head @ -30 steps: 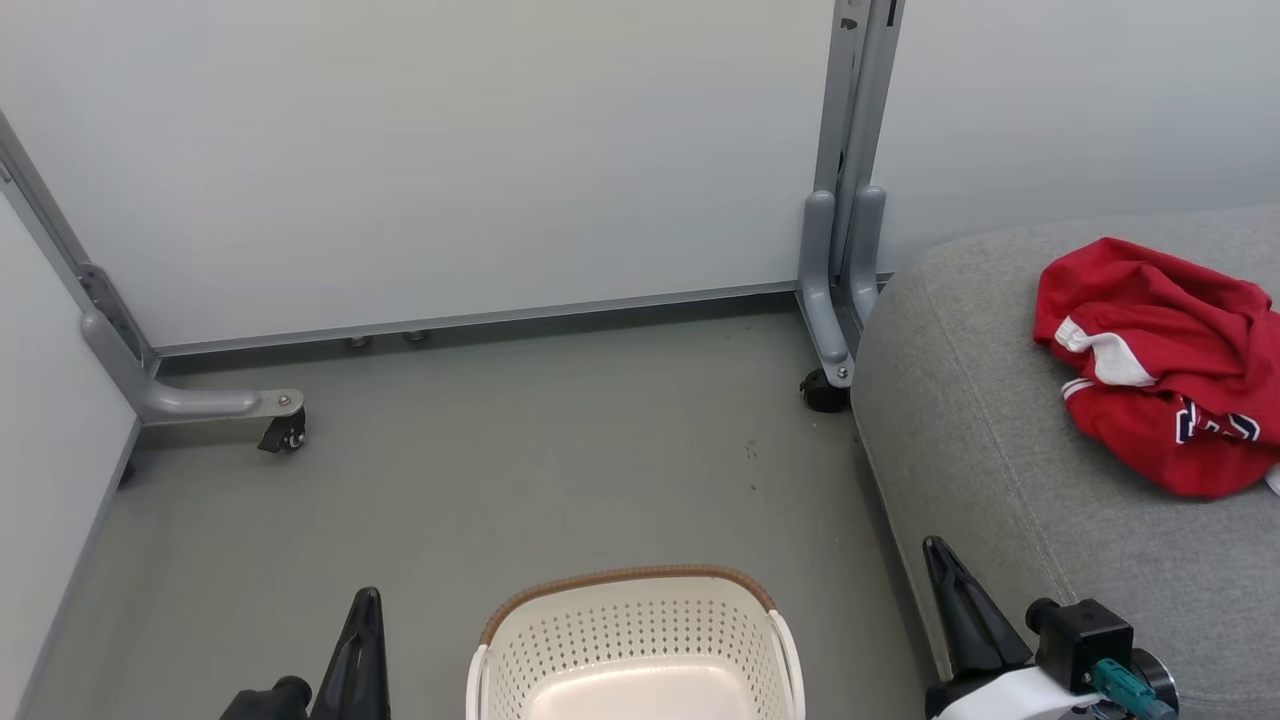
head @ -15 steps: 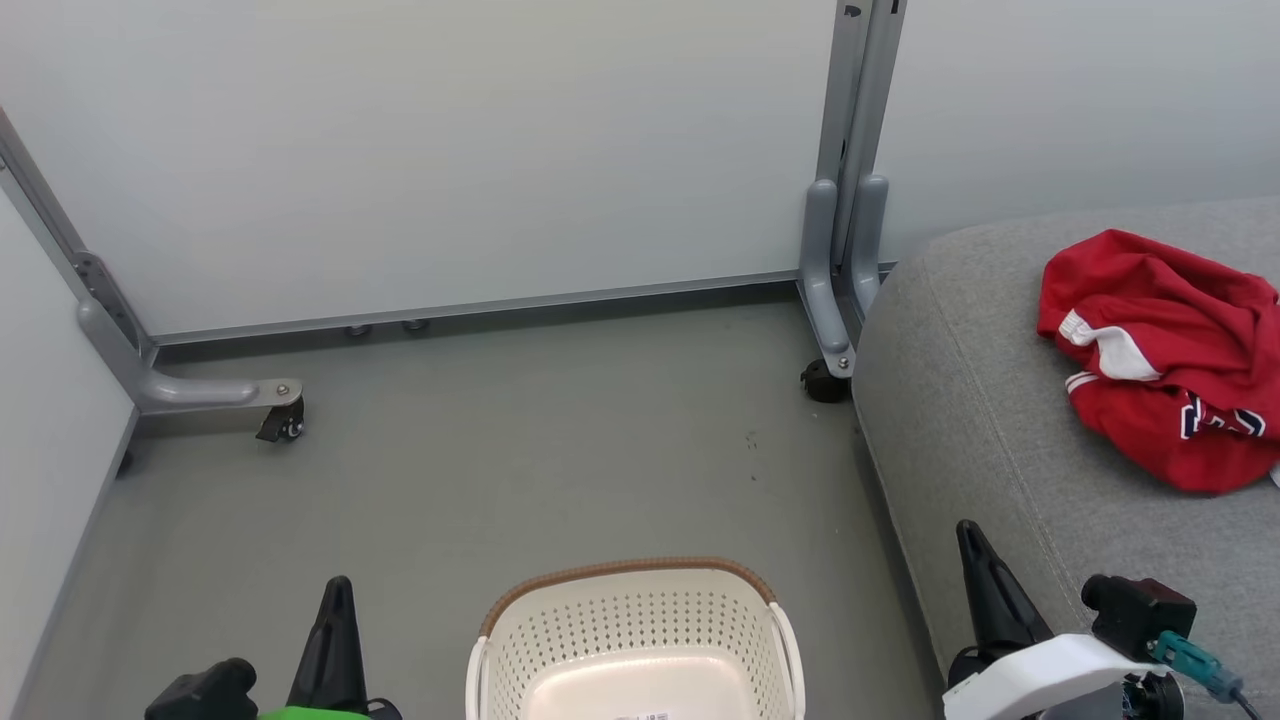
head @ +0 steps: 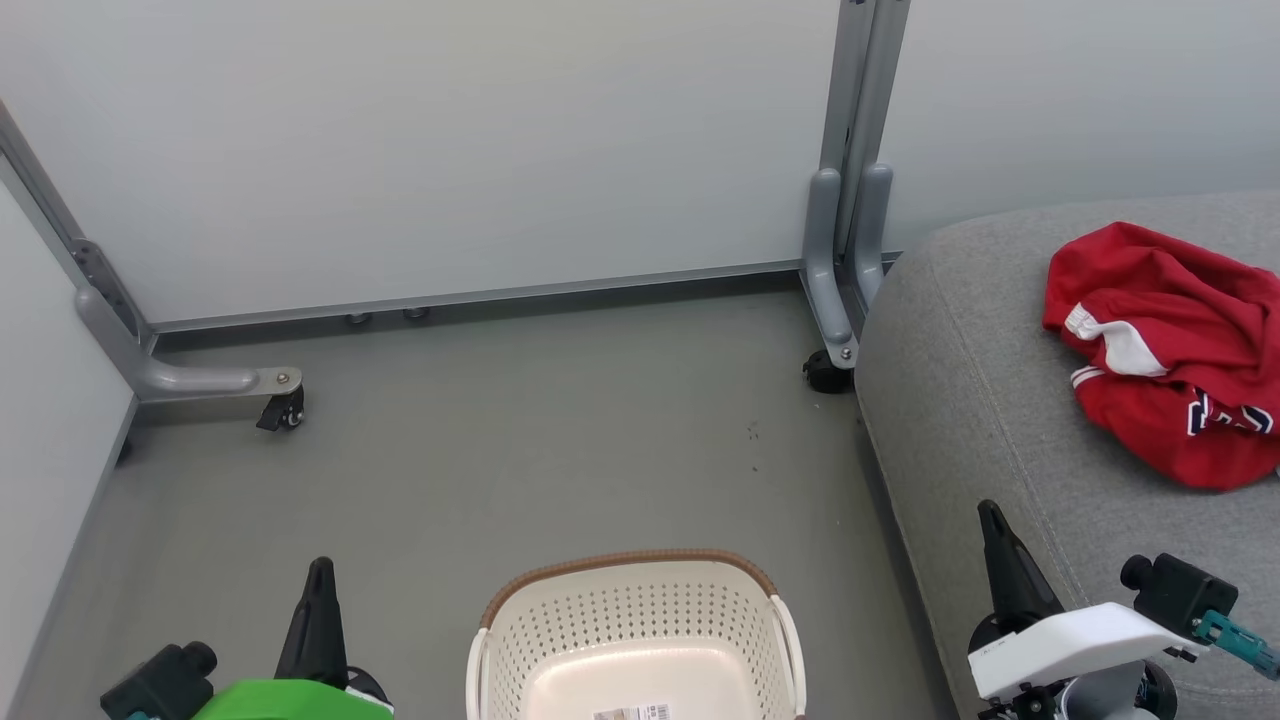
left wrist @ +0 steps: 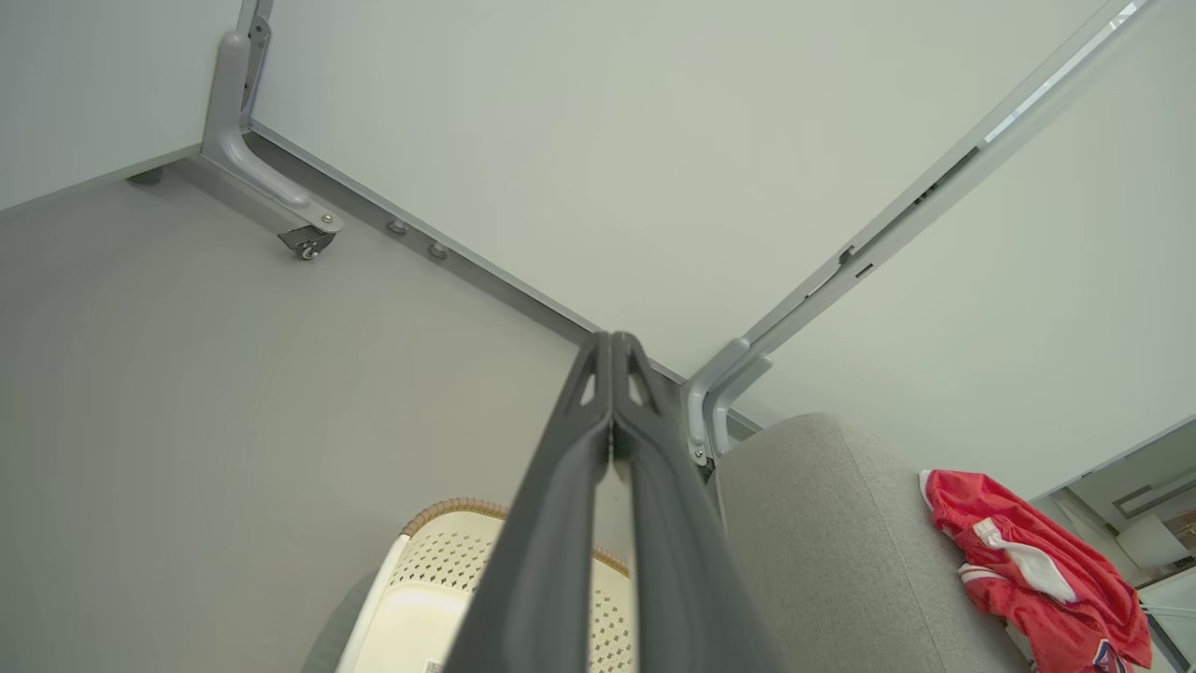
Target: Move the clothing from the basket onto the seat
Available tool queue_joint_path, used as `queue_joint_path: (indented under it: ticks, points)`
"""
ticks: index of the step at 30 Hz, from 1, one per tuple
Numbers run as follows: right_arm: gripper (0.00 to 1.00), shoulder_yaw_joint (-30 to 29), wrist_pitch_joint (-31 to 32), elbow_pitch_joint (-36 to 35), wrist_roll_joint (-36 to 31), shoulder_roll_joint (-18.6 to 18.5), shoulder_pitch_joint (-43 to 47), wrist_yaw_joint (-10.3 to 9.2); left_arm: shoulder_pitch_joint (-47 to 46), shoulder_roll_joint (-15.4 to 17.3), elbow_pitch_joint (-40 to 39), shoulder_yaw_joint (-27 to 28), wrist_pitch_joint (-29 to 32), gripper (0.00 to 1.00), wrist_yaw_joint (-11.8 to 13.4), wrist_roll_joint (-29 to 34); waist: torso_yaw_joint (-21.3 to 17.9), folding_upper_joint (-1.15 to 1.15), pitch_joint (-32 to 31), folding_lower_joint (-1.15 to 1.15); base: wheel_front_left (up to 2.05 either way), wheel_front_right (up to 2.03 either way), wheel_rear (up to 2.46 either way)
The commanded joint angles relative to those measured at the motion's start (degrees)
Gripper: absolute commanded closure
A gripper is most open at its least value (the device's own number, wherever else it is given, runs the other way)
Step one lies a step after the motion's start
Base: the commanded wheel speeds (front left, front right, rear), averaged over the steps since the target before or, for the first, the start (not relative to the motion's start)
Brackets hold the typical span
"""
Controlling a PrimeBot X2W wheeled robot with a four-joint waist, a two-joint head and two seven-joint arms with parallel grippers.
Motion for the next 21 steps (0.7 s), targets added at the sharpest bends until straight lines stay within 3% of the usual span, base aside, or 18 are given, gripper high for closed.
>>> queue_joint_path:
  ticks: [1,21]
  points:
    - [1.00,-0.5,0.4,-0.5,2.3,-0.2,-1.6,-0.02,-2.1,0.3,-0.4,0.5,0.4,1.00,-0.5,-2.0,0.0,0.00,0.1,0.00,0.00,0.00,0.00]
    - [1.00,-2.6,3.8,0.2,17.7,-0.5,-3.6,-0.03,-4.9,0.4,0.9,2.8,4.2,1.00,-1.6,-16.1,0.3,0.00,1.3,0.00,0.00,0.00,0.00]
